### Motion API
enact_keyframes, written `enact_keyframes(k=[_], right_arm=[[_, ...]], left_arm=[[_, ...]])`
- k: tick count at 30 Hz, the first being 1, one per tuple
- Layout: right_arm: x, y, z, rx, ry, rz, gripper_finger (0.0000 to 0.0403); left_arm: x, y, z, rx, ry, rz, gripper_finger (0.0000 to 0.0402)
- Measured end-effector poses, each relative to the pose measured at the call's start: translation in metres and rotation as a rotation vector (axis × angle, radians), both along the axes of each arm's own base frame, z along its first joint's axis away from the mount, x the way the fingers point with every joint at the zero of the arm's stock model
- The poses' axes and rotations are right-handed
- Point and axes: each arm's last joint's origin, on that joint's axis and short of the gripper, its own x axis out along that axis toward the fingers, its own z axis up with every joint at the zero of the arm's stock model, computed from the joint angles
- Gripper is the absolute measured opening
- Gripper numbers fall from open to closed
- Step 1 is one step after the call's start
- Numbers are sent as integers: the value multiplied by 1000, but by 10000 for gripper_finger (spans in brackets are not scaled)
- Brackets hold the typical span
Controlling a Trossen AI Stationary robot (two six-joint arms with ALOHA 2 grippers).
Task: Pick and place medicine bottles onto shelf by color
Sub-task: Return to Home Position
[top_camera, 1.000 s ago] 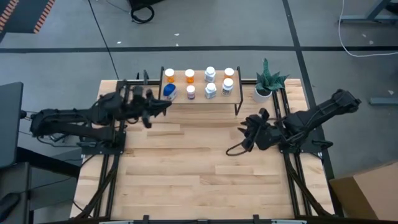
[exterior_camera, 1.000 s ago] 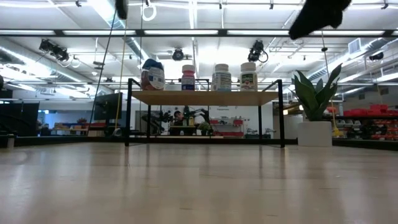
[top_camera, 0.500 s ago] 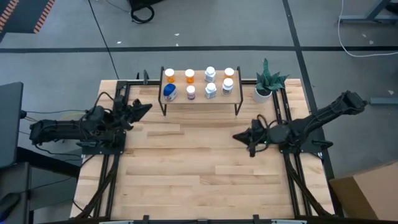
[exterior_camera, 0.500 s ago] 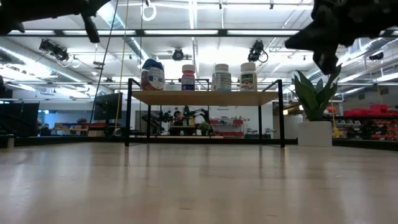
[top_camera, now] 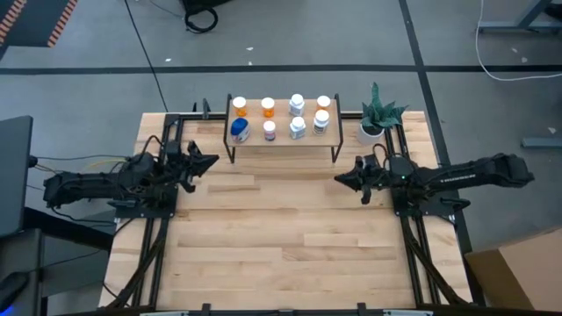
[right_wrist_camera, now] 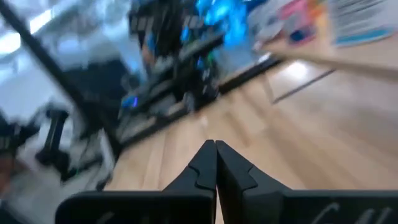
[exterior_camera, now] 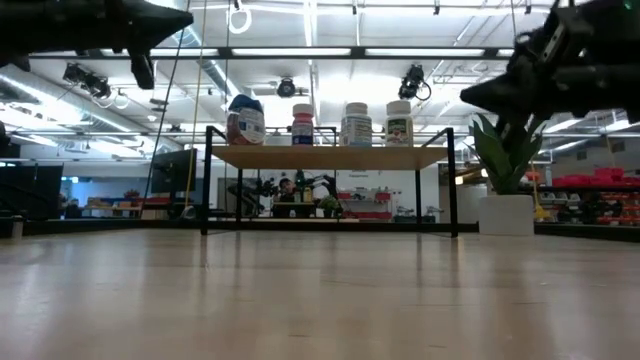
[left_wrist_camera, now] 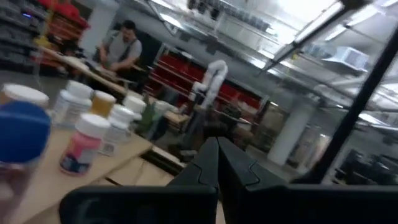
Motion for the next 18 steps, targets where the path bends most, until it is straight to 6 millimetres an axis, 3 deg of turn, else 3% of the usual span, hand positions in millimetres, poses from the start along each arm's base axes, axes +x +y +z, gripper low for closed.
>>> enact_keyframes(k=[6,18], right_arm=[[-7,-10,-14,4,-18,-109,4],[-8,-19,-12,49,-44,-145,4]], left_arm=[[-2,-1,-44,-42,-75,-54,2],[-1,1,-51,58,-3,-51,2]])
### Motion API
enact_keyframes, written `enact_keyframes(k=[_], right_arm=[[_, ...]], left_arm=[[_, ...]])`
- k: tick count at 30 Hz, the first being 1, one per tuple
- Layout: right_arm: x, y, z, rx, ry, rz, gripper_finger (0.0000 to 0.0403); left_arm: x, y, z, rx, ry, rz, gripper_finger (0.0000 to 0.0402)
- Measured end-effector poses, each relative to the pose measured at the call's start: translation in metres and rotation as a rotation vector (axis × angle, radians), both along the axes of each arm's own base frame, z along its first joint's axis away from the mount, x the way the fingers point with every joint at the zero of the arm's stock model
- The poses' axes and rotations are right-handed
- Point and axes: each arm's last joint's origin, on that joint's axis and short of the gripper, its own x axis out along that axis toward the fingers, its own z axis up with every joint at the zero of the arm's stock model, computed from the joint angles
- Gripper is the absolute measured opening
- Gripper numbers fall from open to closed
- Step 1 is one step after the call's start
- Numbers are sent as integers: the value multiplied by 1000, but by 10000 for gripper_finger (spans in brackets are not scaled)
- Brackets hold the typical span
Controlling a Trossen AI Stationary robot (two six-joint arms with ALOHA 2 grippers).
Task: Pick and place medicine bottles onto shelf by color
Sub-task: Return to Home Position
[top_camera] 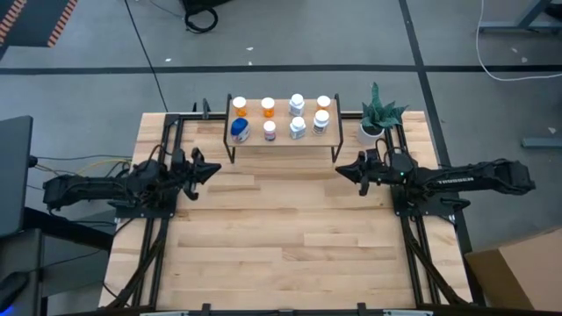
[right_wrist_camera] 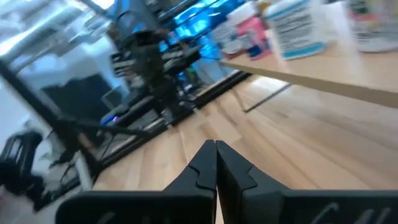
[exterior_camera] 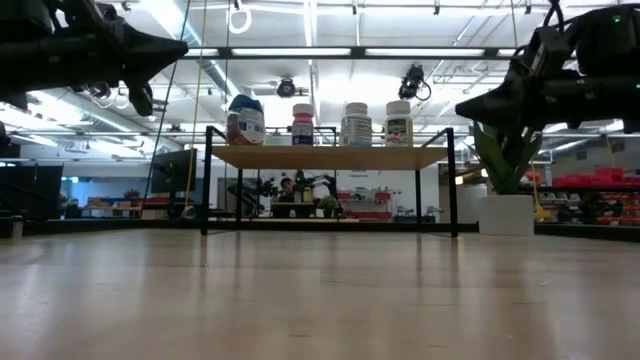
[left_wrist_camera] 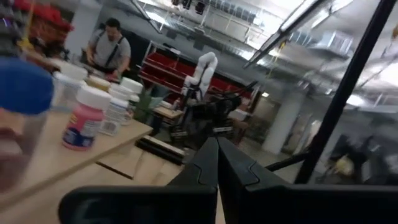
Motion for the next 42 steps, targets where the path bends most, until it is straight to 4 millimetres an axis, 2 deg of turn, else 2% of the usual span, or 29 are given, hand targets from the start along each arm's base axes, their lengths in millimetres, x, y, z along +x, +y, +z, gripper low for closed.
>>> enact_keyframes(k=[7,12,18,25,42], right_arm=[[1,5,2,-86,-6,96,9],[2,8,-1,-212,33,116,13],[3,6,-5,-348,87,101,15],[3,6,0,-386,40,96,16],[-2,7,31,-437,-271,37,17]], left_arm=[[0,0,0,194,44,59,35],[1,0,-6,334,130,91,36],[3,0,-14,325,216,76,24],[3,0,-14,326,215,76,30],[3,0,-14,325,214,76,25]])
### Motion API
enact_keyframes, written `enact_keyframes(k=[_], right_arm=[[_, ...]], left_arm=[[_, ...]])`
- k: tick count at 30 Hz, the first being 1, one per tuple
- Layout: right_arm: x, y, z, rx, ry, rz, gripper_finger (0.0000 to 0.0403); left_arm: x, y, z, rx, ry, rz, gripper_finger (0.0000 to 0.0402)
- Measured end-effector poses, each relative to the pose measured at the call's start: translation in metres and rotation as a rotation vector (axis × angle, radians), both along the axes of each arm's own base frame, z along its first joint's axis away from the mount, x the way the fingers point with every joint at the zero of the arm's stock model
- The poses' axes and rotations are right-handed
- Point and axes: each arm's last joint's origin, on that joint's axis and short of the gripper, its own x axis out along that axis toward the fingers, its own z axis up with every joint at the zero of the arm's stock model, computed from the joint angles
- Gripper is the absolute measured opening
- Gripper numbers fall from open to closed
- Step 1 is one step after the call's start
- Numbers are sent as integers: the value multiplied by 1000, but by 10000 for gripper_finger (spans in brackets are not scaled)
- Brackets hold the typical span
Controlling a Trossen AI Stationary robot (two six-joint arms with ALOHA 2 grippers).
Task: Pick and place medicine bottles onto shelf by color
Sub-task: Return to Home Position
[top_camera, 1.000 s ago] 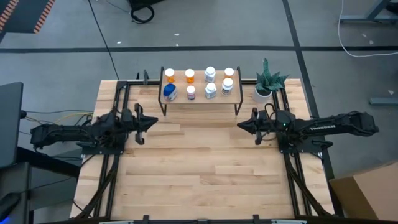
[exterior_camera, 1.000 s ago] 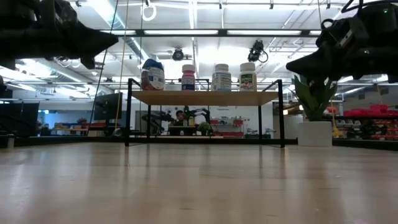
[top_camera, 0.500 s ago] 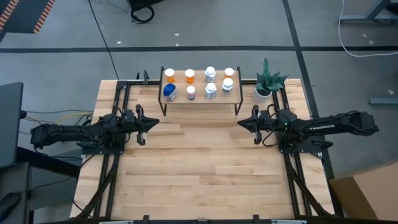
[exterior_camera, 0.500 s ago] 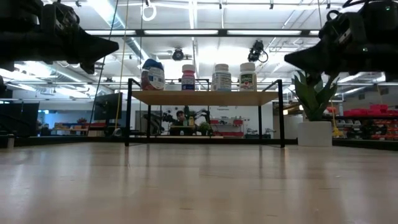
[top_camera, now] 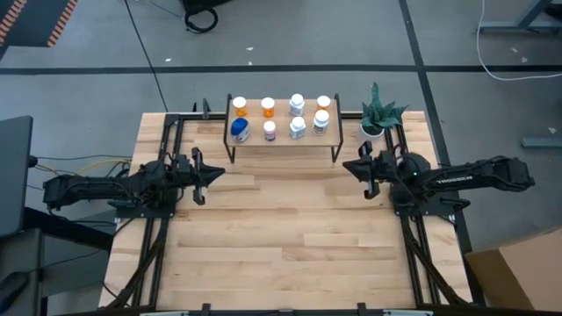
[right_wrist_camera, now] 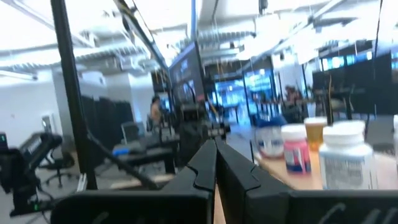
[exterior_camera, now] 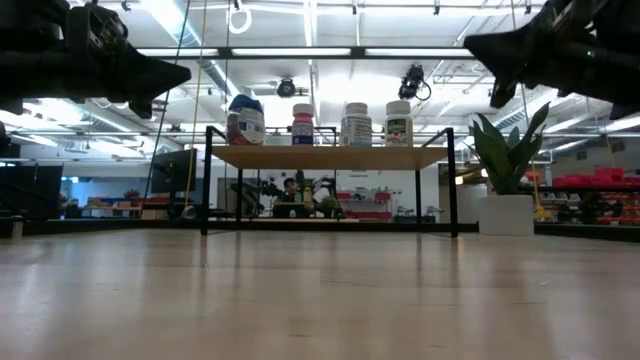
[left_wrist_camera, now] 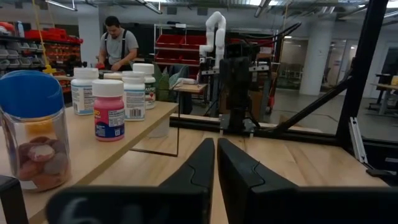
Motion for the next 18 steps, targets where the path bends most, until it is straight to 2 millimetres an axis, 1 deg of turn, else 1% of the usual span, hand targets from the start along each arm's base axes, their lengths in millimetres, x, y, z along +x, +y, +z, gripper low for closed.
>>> enact_keyframes(k=[6,10,18], right_arm=[[-4,1,11,-22,-117,0,17],[-7,1,16,-33,-176,0,17],[-9,2,19,-40,-211,0,17]], left_arm=[[0,0,0,0,0,0,36],[0,0,0,0,0,0,34],[0,0,0,0,0,0,23]])
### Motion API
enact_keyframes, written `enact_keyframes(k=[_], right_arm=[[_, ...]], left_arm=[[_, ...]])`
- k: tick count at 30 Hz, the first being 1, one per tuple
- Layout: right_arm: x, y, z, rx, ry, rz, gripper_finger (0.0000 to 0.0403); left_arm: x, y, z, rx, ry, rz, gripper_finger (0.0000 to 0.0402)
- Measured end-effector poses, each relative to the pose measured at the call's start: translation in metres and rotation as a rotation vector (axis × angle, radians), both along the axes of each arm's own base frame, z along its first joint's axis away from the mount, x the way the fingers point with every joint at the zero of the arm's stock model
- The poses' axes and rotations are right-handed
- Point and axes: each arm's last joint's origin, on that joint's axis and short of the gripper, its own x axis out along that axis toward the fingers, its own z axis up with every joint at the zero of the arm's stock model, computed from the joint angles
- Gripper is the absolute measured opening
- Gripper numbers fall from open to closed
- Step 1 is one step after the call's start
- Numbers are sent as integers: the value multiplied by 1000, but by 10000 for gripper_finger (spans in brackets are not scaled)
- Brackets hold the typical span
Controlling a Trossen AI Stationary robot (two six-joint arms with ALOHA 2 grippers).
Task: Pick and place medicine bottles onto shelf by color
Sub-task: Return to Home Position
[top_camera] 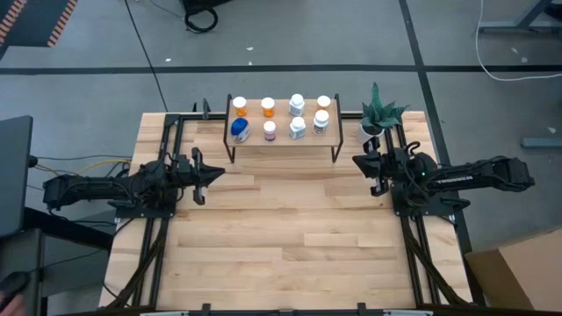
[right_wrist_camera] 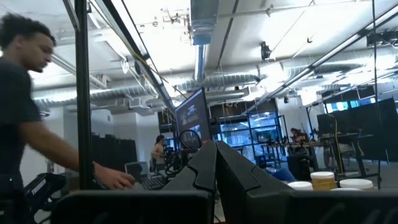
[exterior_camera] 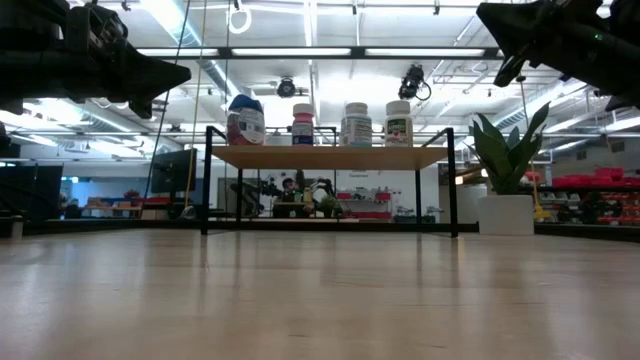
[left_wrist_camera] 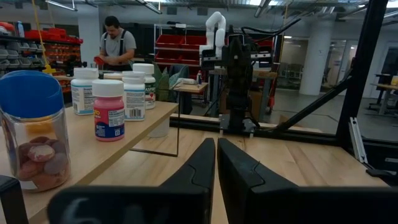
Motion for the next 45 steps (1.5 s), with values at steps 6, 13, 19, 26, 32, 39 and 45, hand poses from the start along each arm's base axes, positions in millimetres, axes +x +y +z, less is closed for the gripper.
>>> enact_keyframes(k=[6,13,19,26,32,39,45], right_arm=[[0,0,0,0,-1,0,17],[0,0,0,-1,-1,0,17],[0,0,0,-1,-1,0,17],[0,0,0,-1,-1,0,17],[0,0,0,-1,-1,0,17],[0,0,0,-1,-1,0,17],[0,0,0,-1,-1,0,17]], left_arm=[[0,0,0,0,0,0,32],[0,0,0,0,0,0,33],[0,0,0,0,0,0,24],[0,0,0,0,1,0,30],[0,0,0,0,0,-1,36],[0,0,0,0,1,0,26],[0,0,0,0,1,0,25]])
